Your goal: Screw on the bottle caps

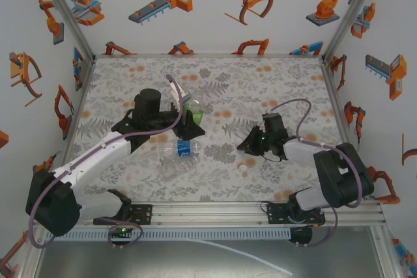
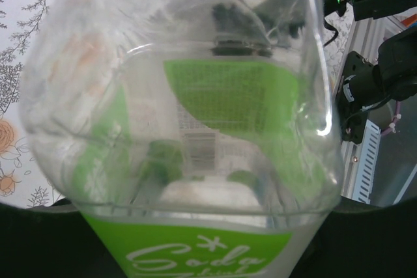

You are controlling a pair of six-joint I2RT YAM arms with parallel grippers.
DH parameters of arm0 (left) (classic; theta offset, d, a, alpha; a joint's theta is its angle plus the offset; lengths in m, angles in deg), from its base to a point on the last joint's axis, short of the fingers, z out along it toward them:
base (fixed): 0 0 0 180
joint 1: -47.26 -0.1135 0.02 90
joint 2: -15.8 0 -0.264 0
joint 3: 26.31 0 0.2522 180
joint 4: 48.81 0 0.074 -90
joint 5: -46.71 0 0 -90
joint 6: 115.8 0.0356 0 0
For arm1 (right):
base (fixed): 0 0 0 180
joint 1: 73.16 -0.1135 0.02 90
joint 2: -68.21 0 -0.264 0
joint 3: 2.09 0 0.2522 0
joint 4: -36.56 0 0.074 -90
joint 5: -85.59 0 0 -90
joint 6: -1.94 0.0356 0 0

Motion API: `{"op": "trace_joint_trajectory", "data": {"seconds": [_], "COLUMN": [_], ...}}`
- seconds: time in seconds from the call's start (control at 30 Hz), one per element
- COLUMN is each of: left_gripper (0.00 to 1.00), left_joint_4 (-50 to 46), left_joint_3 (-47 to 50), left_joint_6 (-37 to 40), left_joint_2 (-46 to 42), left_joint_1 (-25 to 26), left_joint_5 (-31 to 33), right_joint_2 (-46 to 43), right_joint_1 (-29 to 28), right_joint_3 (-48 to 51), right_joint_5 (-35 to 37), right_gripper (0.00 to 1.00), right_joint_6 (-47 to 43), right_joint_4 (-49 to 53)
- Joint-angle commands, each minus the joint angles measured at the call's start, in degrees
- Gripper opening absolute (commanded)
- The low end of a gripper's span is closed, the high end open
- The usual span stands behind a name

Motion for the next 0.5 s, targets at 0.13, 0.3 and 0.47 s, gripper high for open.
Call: {"op": "trace_joint_trajectory", "data": {"seconds": [0.13,0.3,0.47], "left_gripper": [0.0,0.0,0.0], "left_joint_4": [-0.8,-0.2,1.0], "left_joint_3": [-0.7,-0.4,-0.1], "left_joint_6": [-0.6,-0.8,-1.2], "left_joint_2": [-2.9,-3.2,-3.0], "left_joint_1": [0.4,0.6,0.7], "left_joint_5": [0.4,1.0,1.7], "right_joint_2": [-3.7,-8.5,-10.3], "right_joint_1": [2.8,2.8,1.1], "right_joint_3": [1.0,-3.0,-8.2], "right_joint_5": [2.4,9.8,15.5], "right_gripper": [0.36,0.41,0.42], "right_joint_6": [-5.8,-11.1,-14.9], "right_joint_4": [8.6,22.7,31.0]}}
